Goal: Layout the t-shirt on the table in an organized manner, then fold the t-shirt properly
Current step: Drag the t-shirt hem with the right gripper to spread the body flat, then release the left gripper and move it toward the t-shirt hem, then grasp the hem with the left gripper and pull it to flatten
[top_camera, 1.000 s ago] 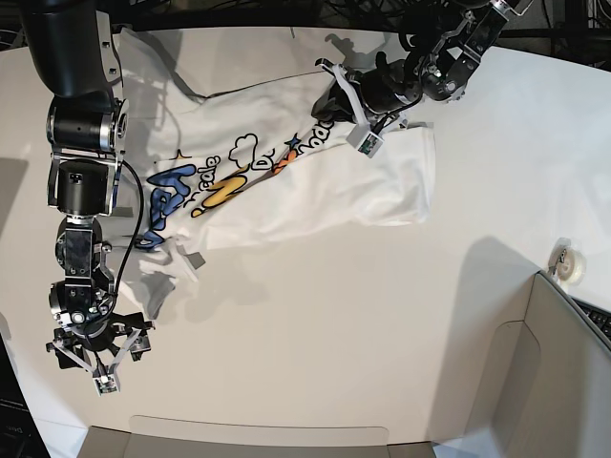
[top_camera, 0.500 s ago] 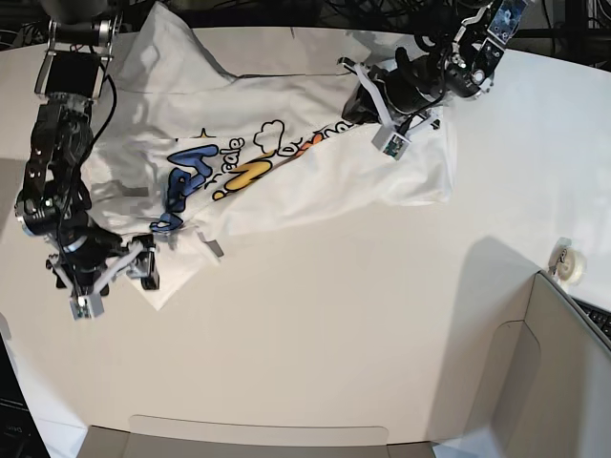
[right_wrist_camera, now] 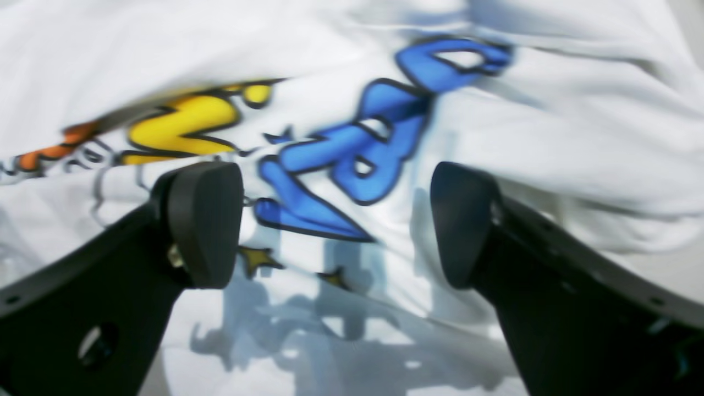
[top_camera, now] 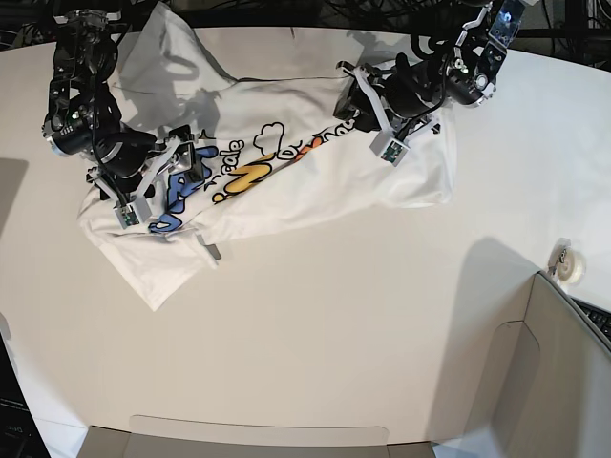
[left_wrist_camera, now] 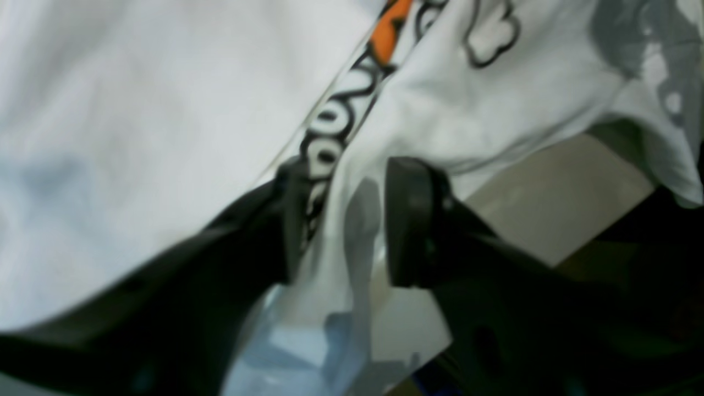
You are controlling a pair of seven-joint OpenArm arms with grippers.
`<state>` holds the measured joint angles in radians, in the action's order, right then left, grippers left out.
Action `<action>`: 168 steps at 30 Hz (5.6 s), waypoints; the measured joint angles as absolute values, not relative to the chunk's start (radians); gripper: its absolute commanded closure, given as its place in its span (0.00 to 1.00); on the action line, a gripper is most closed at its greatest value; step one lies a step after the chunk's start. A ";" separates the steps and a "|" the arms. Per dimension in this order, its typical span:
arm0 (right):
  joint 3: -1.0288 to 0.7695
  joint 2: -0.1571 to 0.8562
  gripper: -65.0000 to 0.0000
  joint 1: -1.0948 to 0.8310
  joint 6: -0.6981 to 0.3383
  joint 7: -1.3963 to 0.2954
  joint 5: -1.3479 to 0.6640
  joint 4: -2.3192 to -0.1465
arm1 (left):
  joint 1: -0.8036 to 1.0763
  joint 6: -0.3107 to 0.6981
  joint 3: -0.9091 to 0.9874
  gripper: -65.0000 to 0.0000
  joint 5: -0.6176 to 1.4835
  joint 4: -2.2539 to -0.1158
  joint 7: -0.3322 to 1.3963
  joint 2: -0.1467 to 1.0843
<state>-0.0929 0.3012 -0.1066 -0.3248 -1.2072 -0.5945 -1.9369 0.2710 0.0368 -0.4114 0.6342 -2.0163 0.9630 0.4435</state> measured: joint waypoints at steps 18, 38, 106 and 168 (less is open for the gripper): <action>-0.093 0.481 0.20 -0.130 -0.329 -1.172 -0.594 -1.697 | 0.321 0.038 -0.067 0.56 0.625 -2.039 0.973 0.426; -0.093 0.450 0.20 -0.089 -0.329 -1.054 -0.240 -1.660 | 0.520 0.034 -0.039 0.56 0.441 -1.998 0.918 0.478; 0.052 0.482 0.20 -0.148 -0.260 -0.933 -0.166 -1.688 | -0.310 -0.088 -0.625 1.00 -0.355 -1.749 0.931 0.363; 0.097 0.484 0.20 -0.249 -0.275 -0.966 -0.189 -1.818 | -0.530 0.014 -0.430 0.95 0.503 -0.925 0.772 0.341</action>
<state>0.0975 0.4835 -0.2493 -0.2752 -0.9661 -0.1894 -1.8183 -0.5297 0.0139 -0.4305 0.5034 -0.9245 0.7719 0.3408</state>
